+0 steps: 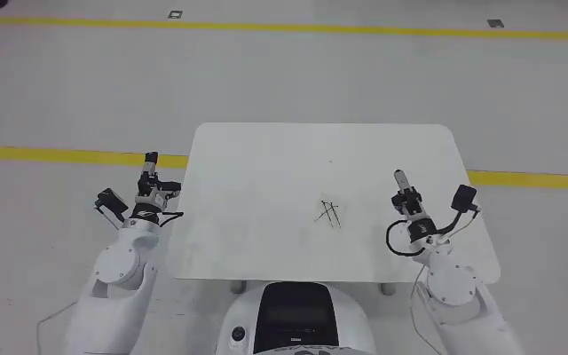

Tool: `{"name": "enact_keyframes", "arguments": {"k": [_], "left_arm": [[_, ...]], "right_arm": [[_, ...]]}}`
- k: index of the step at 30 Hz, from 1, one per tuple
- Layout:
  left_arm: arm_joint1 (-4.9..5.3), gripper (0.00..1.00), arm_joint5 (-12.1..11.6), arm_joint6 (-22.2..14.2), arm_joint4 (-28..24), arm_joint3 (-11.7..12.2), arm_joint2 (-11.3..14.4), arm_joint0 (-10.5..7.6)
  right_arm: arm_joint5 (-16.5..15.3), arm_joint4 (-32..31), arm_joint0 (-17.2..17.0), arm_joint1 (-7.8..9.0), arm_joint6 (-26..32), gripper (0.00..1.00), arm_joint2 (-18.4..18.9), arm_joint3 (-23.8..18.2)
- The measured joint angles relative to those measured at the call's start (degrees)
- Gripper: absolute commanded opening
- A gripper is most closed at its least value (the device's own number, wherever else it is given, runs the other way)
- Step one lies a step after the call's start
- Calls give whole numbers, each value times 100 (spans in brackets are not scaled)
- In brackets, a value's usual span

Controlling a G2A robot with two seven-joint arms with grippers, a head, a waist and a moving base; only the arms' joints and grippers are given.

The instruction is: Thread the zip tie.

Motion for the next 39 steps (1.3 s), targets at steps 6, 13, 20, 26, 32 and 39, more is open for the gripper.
{"name": "enact_keyframes", "arguments": {"k": [6,13,20,26,32,39], "left_arm": [[0,100,0,0,0,0,0,0],[0,100,0,0,0,0,0,0],[0,100,0,0,0,0,0,0],[0,100,0,0,0,0,0,0],[0,100,0,0,0,0,0,0],[0,100,0,0,0,0,0,0]], "right_arm": [[709,-1006,303,-69,-62,100,-715,-108],[1100,-1415,873,-188,-77,100,-1454,205],[1094,-1409,865,-186,-75,100,-1442,199],[1333,-1694,981,-152,121,100,-1540,151],[1541,-3689,1405,-214,1071,100,-1746,298],[1541,-4722,1684,-374,1941,100,-1806,609]]}}
